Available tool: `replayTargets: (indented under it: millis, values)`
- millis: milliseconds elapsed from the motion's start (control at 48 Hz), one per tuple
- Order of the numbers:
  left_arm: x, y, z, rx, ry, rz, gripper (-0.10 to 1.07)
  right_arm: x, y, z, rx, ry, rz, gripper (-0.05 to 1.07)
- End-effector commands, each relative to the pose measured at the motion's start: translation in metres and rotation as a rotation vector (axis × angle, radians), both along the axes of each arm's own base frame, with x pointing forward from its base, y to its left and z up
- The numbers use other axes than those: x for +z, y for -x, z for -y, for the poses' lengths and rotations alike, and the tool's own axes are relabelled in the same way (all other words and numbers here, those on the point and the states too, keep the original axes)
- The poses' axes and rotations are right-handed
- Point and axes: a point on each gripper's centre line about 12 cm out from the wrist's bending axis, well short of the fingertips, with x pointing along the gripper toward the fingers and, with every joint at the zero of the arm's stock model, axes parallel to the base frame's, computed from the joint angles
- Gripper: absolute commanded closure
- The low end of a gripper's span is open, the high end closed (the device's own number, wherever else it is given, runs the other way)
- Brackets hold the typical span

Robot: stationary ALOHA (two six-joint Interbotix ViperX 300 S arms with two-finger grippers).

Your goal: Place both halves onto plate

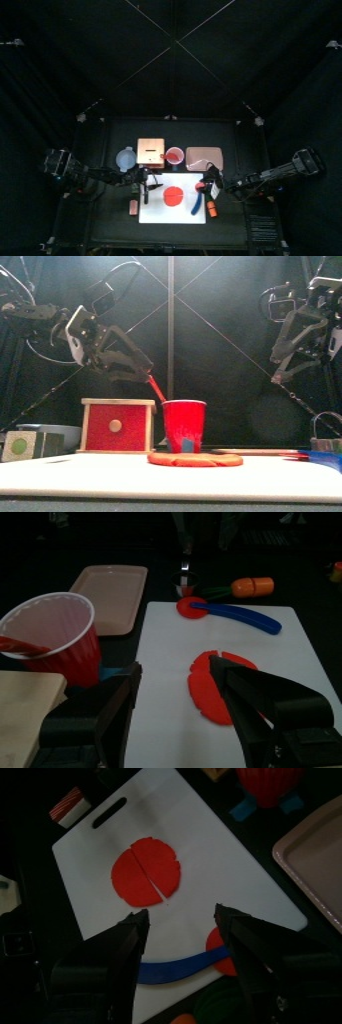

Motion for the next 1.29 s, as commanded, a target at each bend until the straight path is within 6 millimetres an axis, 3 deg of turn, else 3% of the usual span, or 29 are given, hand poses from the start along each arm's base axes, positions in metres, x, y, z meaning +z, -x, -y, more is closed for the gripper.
replayTargets:
  millis: [0, 417, 771, 1021, 1271]
  values:
    - [0.007, -0.006, 0.0, 0.002, -0.001, 0.026, 0.07, 0.007, -0.002, 0.0, -0.003, -0.01, 0.024, 0.14]
    - [0.013, -0.006, 0.002, -0.017, -0.014, 0.046, 0.07, 0.016, -0.014, 0.005, -0.054, -0.057, 0.04, 0.14]
    - [0.013, -0.006, 0.005, -0.029, -0.017, 0.044, 0.07, -0.003, -0.045, 0.003, -0.121, -0.414, 0.028, 0.13]
    - [0.022, -0.011, 0.012, -0.091, -0.068, 0.083, 0.07, -0.023, -0.063, 0.0, -0.14, -0.473, -0.02, 0.11]
    - [0.027, -0.007, 0.017, -0.139, -0.116, 0.129, 0.07, -0.048, -0.076, 0.01, -0.233, -0.514, -0.086, 0.0]
